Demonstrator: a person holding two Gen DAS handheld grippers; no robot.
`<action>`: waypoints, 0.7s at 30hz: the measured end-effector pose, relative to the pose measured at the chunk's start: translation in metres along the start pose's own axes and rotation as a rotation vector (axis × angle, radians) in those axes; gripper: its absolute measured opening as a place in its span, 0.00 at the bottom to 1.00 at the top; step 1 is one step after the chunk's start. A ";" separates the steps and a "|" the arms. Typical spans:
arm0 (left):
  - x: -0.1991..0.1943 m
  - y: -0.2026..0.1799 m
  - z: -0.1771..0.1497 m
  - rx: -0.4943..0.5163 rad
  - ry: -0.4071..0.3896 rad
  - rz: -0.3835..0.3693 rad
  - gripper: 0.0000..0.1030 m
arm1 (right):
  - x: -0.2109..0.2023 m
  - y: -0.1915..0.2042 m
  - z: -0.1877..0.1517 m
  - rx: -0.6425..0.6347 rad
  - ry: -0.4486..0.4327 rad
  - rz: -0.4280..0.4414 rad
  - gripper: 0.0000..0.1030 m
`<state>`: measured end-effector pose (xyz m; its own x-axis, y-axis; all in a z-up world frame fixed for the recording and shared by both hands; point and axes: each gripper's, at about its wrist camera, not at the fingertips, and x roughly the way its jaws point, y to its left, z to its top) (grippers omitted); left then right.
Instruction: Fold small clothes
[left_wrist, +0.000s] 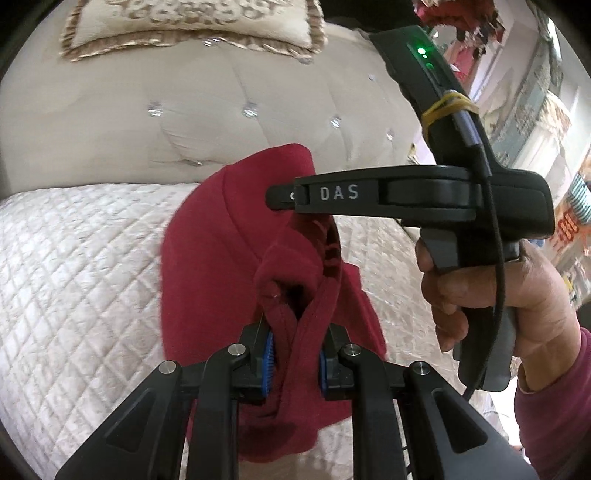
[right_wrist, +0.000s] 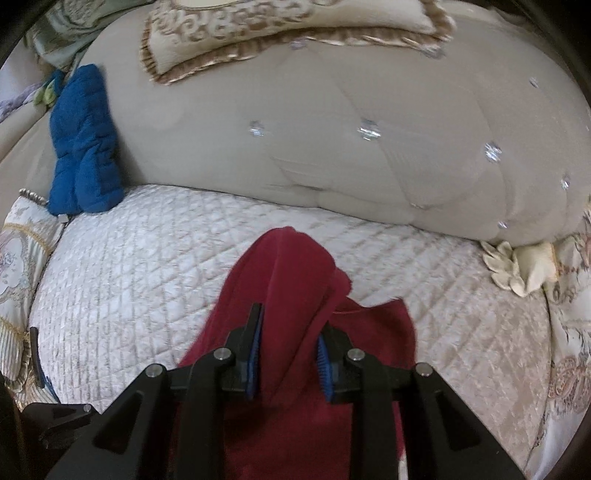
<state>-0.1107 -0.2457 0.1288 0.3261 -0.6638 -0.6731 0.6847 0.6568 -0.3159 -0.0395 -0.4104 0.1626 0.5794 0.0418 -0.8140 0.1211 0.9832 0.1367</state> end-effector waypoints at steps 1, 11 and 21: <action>0.005 -0.003 0.000 0.005 0.007 -0.002 0.00 | 0.002 -0.007 -0.002 0.007 0.003 -0.006 0.25; 0.064 -0.032 -0.008 0.038 0.086 0.017 0.00 | 0.027 -0.071 -0.030 0.110 0.040 -0.028 0.25; 0.049 -0.039 -0.033 0.036 0.150 -0.172 0.15 | 0.013 -0.089 -0.060 0.189 -0.003 -0.048 0.36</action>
<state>-0.1430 -0.2922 0.0865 0.1040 -0.7023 -0.7043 0.7458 0.5235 -0.4119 -0.0912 -0.4872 0.1065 0.5715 -0.0047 -0.8206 0.2974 0.9332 0.2018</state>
